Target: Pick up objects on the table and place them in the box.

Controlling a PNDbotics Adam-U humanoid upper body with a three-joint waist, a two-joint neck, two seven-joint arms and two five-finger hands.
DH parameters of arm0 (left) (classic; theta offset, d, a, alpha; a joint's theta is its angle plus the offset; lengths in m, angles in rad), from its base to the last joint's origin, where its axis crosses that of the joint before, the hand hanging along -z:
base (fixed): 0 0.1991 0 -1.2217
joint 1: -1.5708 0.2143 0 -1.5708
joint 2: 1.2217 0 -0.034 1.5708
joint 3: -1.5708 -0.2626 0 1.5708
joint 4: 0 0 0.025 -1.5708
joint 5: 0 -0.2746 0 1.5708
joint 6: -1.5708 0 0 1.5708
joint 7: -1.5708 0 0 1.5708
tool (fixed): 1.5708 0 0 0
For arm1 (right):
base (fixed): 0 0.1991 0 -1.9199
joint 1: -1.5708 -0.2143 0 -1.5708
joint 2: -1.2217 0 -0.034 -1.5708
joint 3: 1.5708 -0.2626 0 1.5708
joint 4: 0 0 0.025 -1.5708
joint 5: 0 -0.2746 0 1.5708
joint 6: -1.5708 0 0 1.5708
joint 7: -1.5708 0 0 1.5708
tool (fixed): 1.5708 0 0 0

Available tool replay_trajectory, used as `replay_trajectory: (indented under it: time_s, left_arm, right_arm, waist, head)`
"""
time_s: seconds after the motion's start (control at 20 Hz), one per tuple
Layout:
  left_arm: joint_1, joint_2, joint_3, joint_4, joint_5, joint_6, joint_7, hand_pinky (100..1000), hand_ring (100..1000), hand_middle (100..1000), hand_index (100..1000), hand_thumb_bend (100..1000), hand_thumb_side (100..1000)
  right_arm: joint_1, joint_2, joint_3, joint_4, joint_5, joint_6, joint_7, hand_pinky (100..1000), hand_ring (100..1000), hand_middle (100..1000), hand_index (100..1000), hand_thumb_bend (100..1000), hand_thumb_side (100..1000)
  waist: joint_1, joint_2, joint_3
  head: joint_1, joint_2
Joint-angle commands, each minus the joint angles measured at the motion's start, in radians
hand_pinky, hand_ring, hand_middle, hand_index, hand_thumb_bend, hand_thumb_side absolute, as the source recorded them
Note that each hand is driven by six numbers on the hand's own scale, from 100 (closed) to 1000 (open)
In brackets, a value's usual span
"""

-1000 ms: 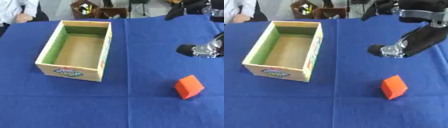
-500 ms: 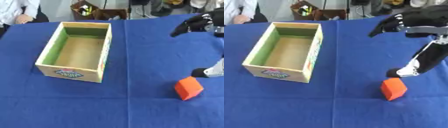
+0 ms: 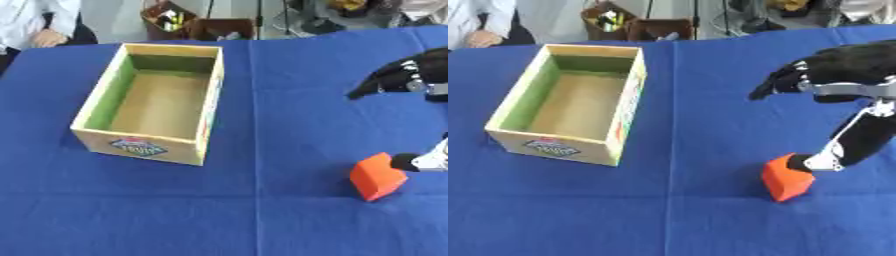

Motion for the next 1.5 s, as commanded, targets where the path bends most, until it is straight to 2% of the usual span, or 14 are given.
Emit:
replay_trajectory:
  time_s: [0.05,0.3,0.45,0.75,0.9,1.25,1.5]
  left_arm:
    - [-0.005,0.029,0.002,-0.018,0.006,-0.001,-0.004,445,615,575,818,521,993]
    - [-0.005,0.029,0.001,-0.018,0.005,0.0,-0.006,445,615,575,817,522,993]
    - [-0.006,0.03,0.001,-0.018,0.005,0.001,-0.007,444,615,575,817,523,993]
    - [-0.007,0.028,0.0,-0.018,0.005,0.003,-0.009,444,615,575,817,523,991]
    - [-0.008,0.026,-0.001,-0.018,0.004,0.004,-0.011,444,615,574,816,524,990]
    - [-0.01,0.021,-0.002,-0.018,0.005,0.005,-0.014,443,615,574,816,522,991]
    - [-0.011,0.02,-0.002,-0.018,0.007,0.007,-0.015,443,615,574,815,520,987]
  right_arm:
    - [-0.003,-0.036,-0.001,0.002,0.017,-0.004,0.001,884,927,860,1000,421,437]
    - [0.019,-0.046,0.016,0.008,0.049,-0.018,0.001,882,931,876,1000,525,395]
    - [0.026,-0.055,0.018,0.007,0.09,-0.033,0.001,879,933,881,1000,554,396]
    - [0.039,-0.061,0.018,0.01,0.126,-0.048,0.001,873,927,875,1000,492,392]
    - [0.049,-0.06,0.018,0.014,0.146,-0.046,0.001,861,910,830,962,476,396]
    - [0.073,-0.046,0.023,0.018,0.164,-0.033,0.001,855,890,767,940,535,391]
    - [0.089,-0.034,0.032,0.03,0.172,-0.026,0.001,860,889,740,938,525,388]
  waist:
    - [-0.003,-0.018,0.001]
    - [-0.003,-0.015,0.002]
    - [-0.004,-0.014,0.001]
    - [-0.004,-0.012,0.0]
    - [-0.003,-0.01,0.002]
    - [0.0,-0.005,0.006]
    - [0.0,-0.004,0.008]
  head:
    - [-0.001,-0.013]
    - [0.0,-0.013]
    - [0.001,-0.014]
    - [0.001,-0.016]
    - [-0.001,-0.018]
    - [-0.005,-0.016]
    - [-0.009,-0.018]
